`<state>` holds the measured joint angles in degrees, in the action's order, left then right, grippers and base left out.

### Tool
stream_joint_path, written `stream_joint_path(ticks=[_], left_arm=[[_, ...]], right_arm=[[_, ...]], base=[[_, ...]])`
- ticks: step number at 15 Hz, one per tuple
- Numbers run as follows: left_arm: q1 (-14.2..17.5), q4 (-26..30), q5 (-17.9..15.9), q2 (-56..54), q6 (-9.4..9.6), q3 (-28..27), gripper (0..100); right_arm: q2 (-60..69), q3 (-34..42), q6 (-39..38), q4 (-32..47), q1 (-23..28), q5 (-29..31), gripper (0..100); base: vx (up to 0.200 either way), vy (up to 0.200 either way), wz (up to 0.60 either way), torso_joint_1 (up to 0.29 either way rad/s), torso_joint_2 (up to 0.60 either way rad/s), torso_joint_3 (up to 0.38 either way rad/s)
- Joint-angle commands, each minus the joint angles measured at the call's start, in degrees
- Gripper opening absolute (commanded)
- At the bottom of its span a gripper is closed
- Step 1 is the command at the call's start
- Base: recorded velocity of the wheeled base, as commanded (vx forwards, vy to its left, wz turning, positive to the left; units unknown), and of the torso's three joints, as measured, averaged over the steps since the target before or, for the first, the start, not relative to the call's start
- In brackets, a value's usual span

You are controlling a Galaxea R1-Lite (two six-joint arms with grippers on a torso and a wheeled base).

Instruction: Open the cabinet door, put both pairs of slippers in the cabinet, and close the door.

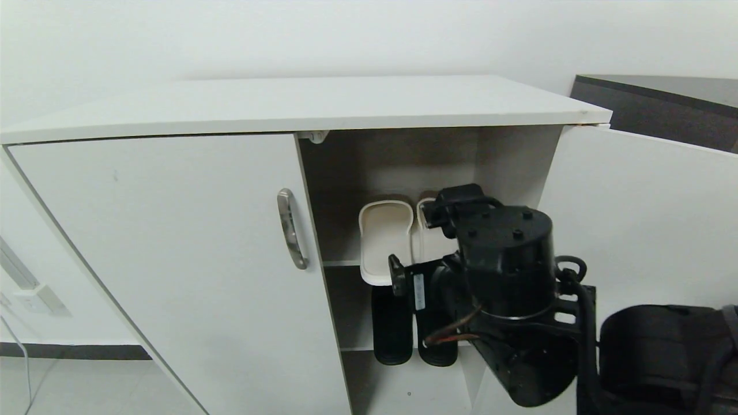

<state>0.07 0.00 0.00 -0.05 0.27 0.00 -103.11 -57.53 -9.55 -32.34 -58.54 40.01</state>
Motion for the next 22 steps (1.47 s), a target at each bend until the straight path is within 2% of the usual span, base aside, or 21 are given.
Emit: stream_joint_path(ticks=[1,3,6,7,16,22], left_arm=[[0.01,0.0,0.0,0.05,0.0,0.0,0],[0.01,0.0,0.0,0.05,0.0,0.0,0],[-0.07,0.0,0.0,0.05,0.0,0.0,0],[0.01,-0.09,0.0,0.05,-0.09,0.0,0],[0.01,0.0,0.0,0.05,-0.09,0.0,0],[0.01,0.0,0.0,0.05,-0.09,0.0,0]], right_arm=[[6.69,11.38,0.14,-5.89,-0.52,-6.35,100],[8.19,15.43,0.05,-9.41,-0.52,-9.42,100],[7.4,16.31,0.23,-11.52,-0.26,-10.74,100],[7.31,16.31,0.32,-11.52,-0.35,-10.74,0],[7.31,16.66,1.11,-12.83,-0.44,-10.74,0],[6.69,17.1,1.81,-13.1,-0.44,-10.65,0]], base=[[0.0,0.0,0.0,0.0,0.0,0.0],[0.0,0.0,0.0,0.0,0.0,0.0],[0.0,0.0,0.0,0.0,0.0,0.0],[0.0,0.0,0.0,0.0,0.0,0.0],[0.0,0.0,0.0,0.0,0.0,0.0],[-0.2,0.0,0.0,0.003,0.0,0.003]])
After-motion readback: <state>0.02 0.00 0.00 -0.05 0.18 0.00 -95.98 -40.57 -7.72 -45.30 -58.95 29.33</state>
